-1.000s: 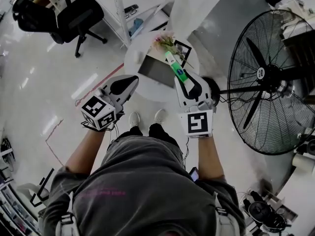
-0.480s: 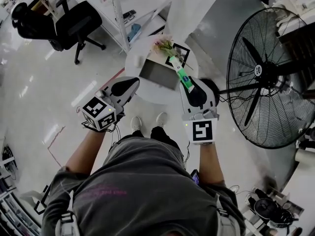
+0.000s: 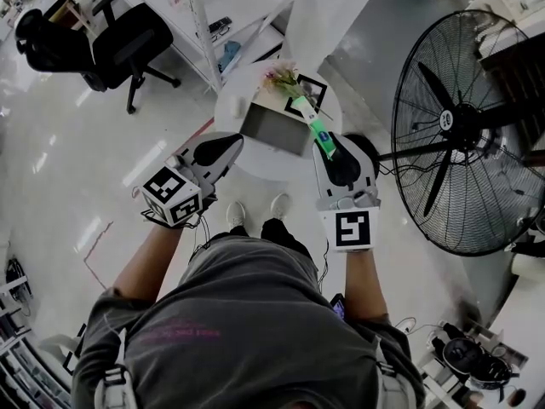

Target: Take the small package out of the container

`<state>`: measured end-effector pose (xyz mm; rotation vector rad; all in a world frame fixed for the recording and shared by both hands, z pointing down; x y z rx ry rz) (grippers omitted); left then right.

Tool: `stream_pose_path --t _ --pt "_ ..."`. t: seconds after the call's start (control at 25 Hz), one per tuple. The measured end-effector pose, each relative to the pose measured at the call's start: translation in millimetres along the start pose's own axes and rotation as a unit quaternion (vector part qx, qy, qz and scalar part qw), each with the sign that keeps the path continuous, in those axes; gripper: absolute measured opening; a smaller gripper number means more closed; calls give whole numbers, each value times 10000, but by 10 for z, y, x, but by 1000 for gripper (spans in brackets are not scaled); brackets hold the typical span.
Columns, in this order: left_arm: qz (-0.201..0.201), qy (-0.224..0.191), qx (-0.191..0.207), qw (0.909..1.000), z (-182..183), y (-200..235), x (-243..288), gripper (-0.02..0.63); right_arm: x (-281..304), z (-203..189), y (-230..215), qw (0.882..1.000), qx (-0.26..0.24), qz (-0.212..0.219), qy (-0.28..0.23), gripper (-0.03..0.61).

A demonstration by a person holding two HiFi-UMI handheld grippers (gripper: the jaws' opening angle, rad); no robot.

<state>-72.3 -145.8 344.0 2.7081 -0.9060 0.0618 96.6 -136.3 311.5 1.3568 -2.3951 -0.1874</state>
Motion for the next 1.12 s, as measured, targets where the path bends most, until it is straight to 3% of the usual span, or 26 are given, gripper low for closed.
stream_pose_path --t 1.12 --pt "-10 109 -136 9998 -91 227 373 15 409 -303 -180 9993 184 177 282 104"
Point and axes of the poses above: the fingertips, and each gripper's own axes: x forward along the fingers, y to its left, z out of its top, the point moved 2 cm from there along -x, backward along the fingers, and after that the axes turned 2 degrees about x, right-handed, at the moved point
